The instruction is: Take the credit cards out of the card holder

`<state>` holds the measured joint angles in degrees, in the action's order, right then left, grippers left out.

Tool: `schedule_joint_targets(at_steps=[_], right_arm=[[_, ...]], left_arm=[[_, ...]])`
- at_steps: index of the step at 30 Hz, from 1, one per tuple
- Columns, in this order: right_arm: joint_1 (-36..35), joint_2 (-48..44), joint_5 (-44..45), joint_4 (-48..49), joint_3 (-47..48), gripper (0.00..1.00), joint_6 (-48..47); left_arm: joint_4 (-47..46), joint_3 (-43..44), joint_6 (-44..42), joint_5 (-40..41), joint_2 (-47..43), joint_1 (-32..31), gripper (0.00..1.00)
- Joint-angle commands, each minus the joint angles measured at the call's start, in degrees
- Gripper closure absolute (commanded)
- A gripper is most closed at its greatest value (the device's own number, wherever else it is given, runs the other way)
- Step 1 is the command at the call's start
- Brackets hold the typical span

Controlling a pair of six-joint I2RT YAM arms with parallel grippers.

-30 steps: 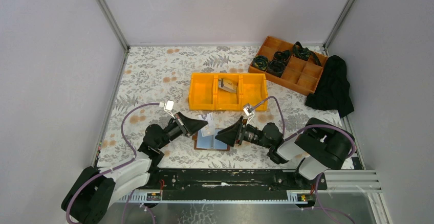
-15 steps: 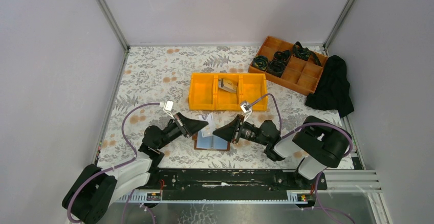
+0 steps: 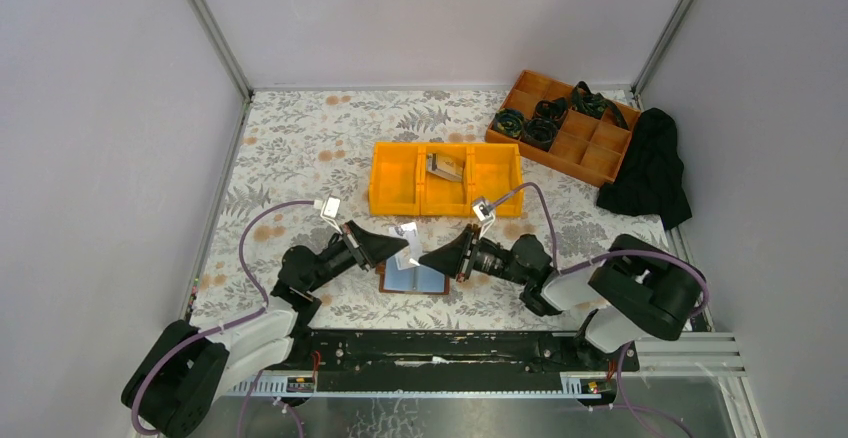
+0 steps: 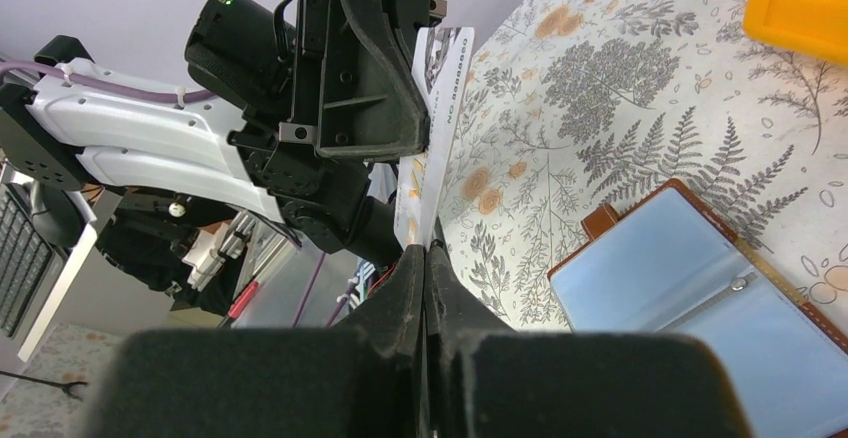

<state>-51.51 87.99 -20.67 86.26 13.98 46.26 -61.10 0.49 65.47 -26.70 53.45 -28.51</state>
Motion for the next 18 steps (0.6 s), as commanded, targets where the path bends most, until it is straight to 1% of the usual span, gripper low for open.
schedule_joint_targets(at_steps=[1, 4, 5, 9, 11, 13, 16, 18], right_arm=[[2.6, -6.5, 0.7, -5.1, -0.4, 1.0, -4.0], [3.0, -10.5, 0.6, -11.7, 0.6, 1.0, -6.9], [3.0, -11.6, 0.2, -13.9, 1.1, 1.0, -7.7], [3.0, -15.5, -1.7, -19.3, 1.6, 1.0, -9.3], [3.0, -17.3, -2.8, -19.6, 0.5, 1.0, -9.3], [3.0, -19.4, -4.4, -20.2, -1.0, 1.0, -9.3], [3.0, -23.2, -7.1, -22.4, -3.2, 1.0, -9.5], [3.0, -26.2, -8.9, -25.0, -4.1, 1.0, -9.6]], left_arm=[[-2.4, -1.7, -1.2, -0.8, -0.6, 0.3, 1.0], [-2.3, -1.8, -1.3, -1.4, -0.8, 0.3, 1.0], [-2.2, -1.8, -1.4, -1.5, -0.9, 0.3, 0.98], [-2.6, -1.2, -1.5, -2.3, -1.8, 0.3, 0.64], [-3.1, -0.6, -1.6, -3.3, -2.1, 0.3, 0.53], [-3.3, 0.1, -2.0, -4.7, -2.1, 0.3, 0.47], [-4.3, 1.0, -2.6, -6.7, -1.8, 0.3, 0.4], [-5.2, 1.3, -2.9, -8.0, -1.1, 0.3, 0.39]])
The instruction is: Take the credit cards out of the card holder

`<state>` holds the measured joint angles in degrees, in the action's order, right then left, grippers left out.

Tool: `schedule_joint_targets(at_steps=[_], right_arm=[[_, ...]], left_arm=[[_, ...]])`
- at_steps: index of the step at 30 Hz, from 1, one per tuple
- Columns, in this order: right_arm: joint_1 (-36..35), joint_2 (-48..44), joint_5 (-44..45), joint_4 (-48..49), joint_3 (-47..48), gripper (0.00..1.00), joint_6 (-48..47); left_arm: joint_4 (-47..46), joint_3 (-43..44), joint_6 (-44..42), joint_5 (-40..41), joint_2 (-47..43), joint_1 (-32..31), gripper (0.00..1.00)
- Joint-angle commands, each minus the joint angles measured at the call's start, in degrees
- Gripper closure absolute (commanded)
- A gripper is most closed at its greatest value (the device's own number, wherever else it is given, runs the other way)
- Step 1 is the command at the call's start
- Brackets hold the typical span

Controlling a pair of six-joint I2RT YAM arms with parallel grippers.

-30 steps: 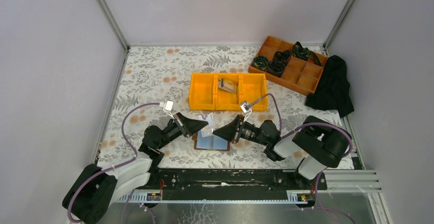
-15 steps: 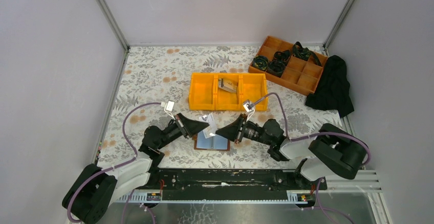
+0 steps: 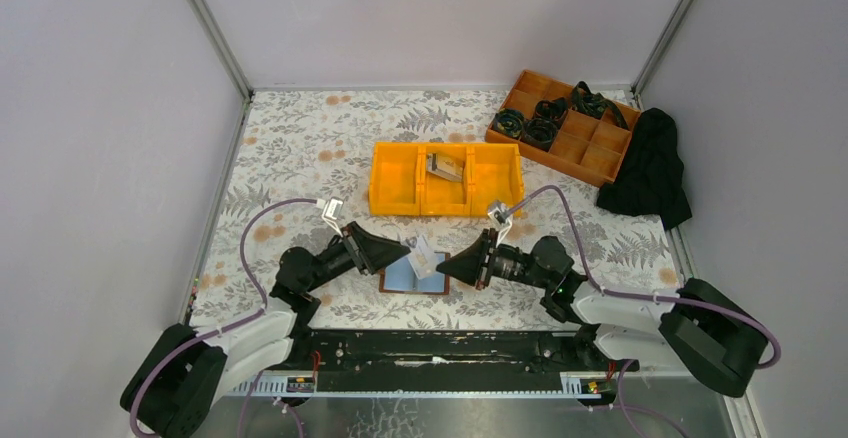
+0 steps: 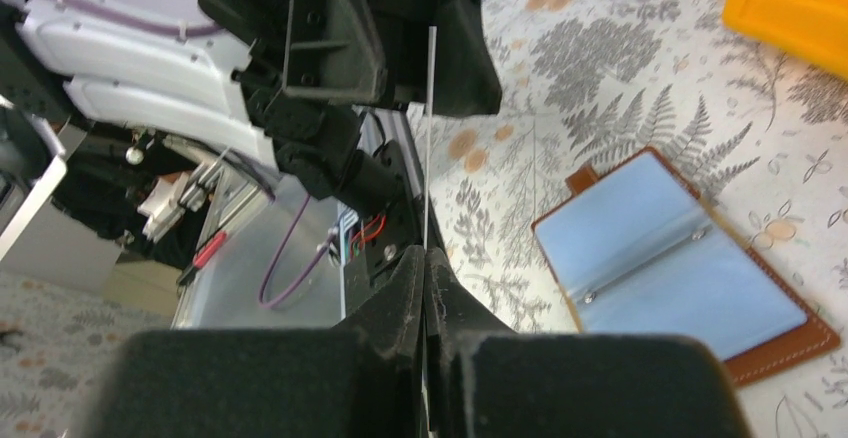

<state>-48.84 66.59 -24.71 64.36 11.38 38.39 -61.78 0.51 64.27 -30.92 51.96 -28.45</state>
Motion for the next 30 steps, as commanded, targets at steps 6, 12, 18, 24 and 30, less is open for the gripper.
schedule_joint_targets(at_steps=[6, 12, 18, 24, 30], right_arm=[[0.4, -14.3, -9.3, -19.0, 0.2, 1.0, -5.5], [0.4, -16.4, -10.4, -28.8, 2.3, 1.0, -7.5], [0.4, -14.7, -10.4, -27.7, 2.5, 1.0, -7.0], [0.3, -14.9, -10.2, -27.8, 3.3, 1.0, -7.4], [0.3, -16.7, -10.3, -29.2, 3.2, 1.0, -7.5]], left_arm=[[-16.1, 0.8, 0.7, -8.2, 6.0, 0.1, 0.39], [-29.6, 0.0, 2.6, -9.6, 15.7, -2.3, 0.6], [-29.2, 0.4, -0.5, -8.1, 15.0, -7.1, 0.62], [-24.8, 0.2, -3.0, -8.6, 13.1, -7.2, 0.62], [-17.3, -0.2, -6.8, -5.9, 10.4, -7.1, 0.6]])
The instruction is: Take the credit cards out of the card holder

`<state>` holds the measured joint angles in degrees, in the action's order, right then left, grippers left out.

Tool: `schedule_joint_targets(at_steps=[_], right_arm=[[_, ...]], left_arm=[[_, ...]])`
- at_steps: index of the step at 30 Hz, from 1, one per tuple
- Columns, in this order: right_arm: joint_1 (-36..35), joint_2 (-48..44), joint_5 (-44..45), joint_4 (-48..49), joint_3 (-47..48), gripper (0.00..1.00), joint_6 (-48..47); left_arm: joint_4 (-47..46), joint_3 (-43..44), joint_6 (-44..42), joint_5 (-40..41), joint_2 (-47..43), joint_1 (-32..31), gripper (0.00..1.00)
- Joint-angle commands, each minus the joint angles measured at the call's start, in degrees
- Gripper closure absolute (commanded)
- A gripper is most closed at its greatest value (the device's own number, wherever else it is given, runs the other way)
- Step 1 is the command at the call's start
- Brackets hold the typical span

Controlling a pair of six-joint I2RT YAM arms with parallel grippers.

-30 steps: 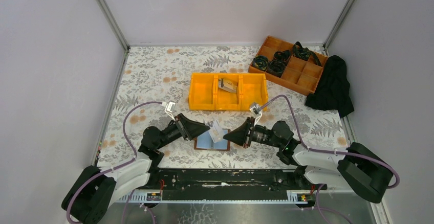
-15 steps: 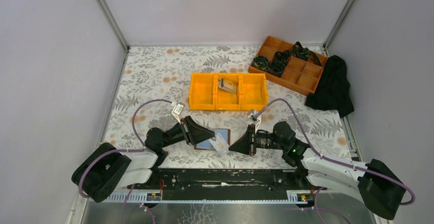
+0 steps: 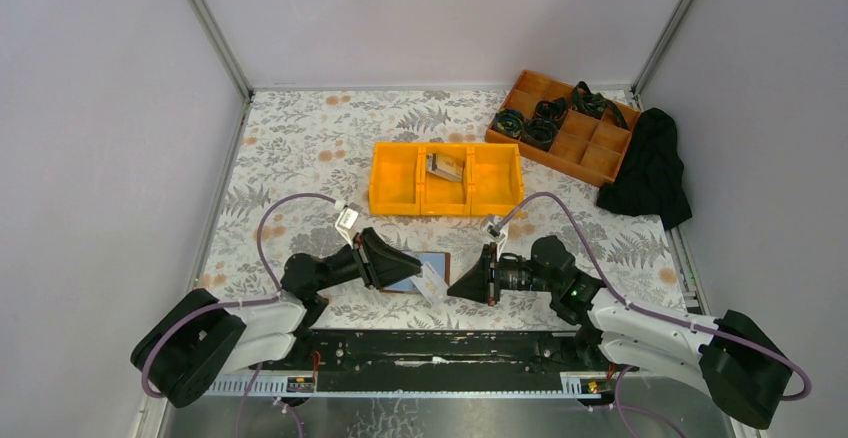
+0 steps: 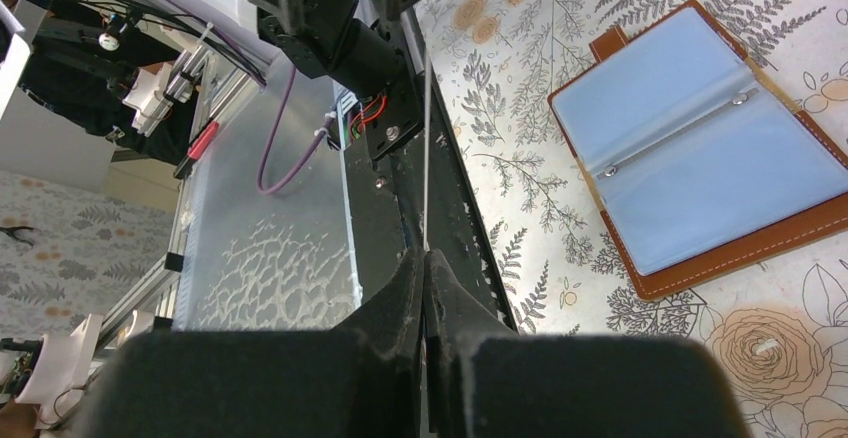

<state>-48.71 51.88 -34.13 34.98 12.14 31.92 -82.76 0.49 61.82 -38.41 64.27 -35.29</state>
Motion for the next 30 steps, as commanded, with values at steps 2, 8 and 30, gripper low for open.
schedule_joint_targets(at_steps=[2, 8, 30], right_arm=[[0.2, -2.8, -0.9, -0.4, 2.3, 1.0, -1.0], [0.2, -4.7, -1.1, -2.0, 2.1, 1.0, -1.4], [0.2, -3.2, -1.1, -2.0, 3.4, 1.0, -2.3]], left_arm=[[6.9, 0.5, -6.0, 2.2, -3.5, -0.3, 0.59], [9.4, 2.0, -6.3, 2.1, -5.1, -0.2, 0.57], [-8.7, 1.7, -0.4, -4.9, 9.0, -0.3, 0.83]])
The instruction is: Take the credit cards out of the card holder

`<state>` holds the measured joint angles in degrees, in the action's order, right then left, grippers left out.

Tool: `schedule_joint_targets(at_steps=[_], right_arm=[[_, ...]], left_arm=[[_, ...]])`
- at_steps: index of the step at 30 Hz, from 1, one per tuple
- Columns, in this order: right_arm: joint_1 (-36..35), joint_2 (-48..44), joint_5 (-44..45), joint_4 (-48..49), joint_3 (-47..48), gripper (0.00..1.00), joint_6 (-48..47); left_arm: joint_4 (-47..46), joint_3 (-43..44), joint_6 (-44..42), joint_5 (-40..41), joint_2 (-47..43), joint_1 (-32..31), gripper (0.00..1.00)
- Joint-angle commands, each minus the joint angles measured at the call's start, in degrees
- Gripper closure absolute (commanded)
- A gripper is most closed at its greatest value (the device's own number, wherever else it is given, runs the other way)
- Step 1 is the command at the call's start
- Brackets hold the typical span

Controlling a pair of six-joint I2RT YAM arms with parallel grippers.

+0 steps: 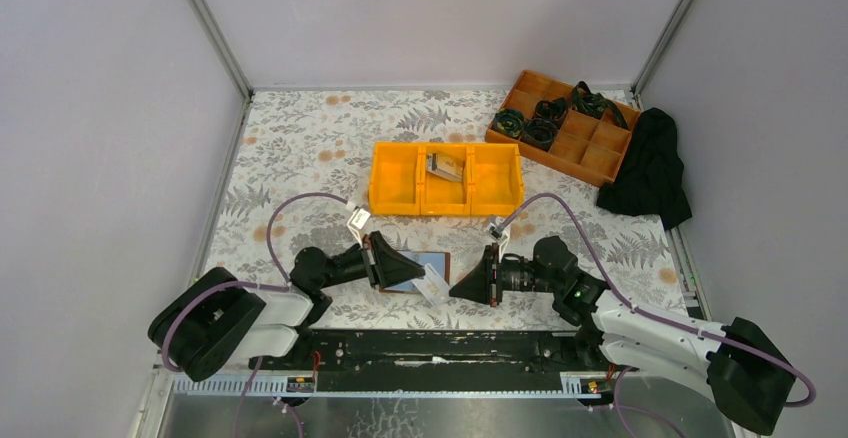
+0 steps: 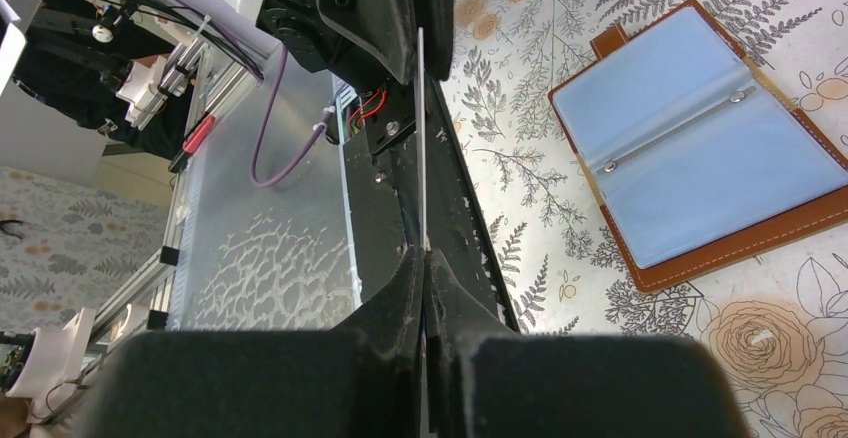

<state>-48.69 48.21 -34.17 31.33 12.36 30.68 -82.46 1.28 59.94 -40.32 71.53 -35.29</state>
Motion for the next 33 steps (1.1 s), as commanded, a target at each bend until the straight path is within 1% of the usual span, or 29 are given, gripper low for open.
schedule_joint_targets(at_steps=[1, 4, 6, 9, 11, 12, 13, 14, 15, 17, 20, 23, 26, 33], right_arm=[[0.2, 0.7, -1.0, 1.8, 3.2, 1.0, -1.0], [0.2, 1.1, -1.1, 2.0, 3.4, 1.0, -1.1], [0.2, 1.2, -0.9, 2.2, 3.6, 1.0, -1.1], [0.2, 1.4, -0.5, 2.2, 3.9, 1.0, -1.4], [0.2, 1.0, 1.4, 2.2, 3.8, 1.0, -1.4], [0.2, 0.5, 2.4, 2.3, 3.5, 0.93, -1.4], [0.2, -0.2, 3.4, 2.7, 3.0, 0.8, -1.4], [0.2, -0.9, 4.6, 3.0, 2.5, 0.7, -1.1], [0.2, -1.9, 5.6, 3.3, 1.9, 0.63, -1.0], [0.2, -3.8, 7.3, 4.5, 0.8, 0.58, -0.6], [0.2, -5.3, 8.0, 7.7, -0.9, 0.56, 0.2], [0.2, -4.2, 7.6, 13.8, -2.4, 0.54, 2.3], [0.2, -1.2, 6.6, 19.2, -2.8, 0.53, 3.7], [-0.1, 10.2, 1.7, 34.1, -0.6, 0.52, 8.3]], left_arm=[[-9.0, 1.0, 1.4, -3.3, 1.9, -0.3, 0.85], [-8.9, 1.1, 1.2, -3.8, 1.1, -0.3, 0.92], [-8.6, 1.1, 1.2, -4.0, 0.6, -0.3, 0.99], [-8.6, 0.6, 1.3, -2.8, 0.6, -0.3, 1.0], [-8.8, 0.3, 1.7, -1.1, 0.5, -0.3, 1.0], [-8.8, 0.1, 1.8, -0.3, 0.3, -0.3, 1.0], [-8.8, -0.1, 2.0, 0.9, 0.1, -0.3, 1.0], [-8.8, -0.5, 2.3, 2.3, -0.3, -0.3, 1.0], [-8.7, -0.7, 2.6, 3.7, -0.7, -0.3, 1.0], [-9.0, -1.0, 4.5, 6.4, -1.5, -0.3, 1.0], [-9.0, -0.7, 6.2, 8.8, -3.7, -0.3, 1.0], [-8.5, -0.9, 6.1, 11.9, -6.6, -0.3, 1.0], [-7.4, -0.9, 5.9, 13.8, -8.1, -0.3, 1.0], [-8.9, -1.5, 5.8, 14.5, -6.4, -0.4, 1.0]])
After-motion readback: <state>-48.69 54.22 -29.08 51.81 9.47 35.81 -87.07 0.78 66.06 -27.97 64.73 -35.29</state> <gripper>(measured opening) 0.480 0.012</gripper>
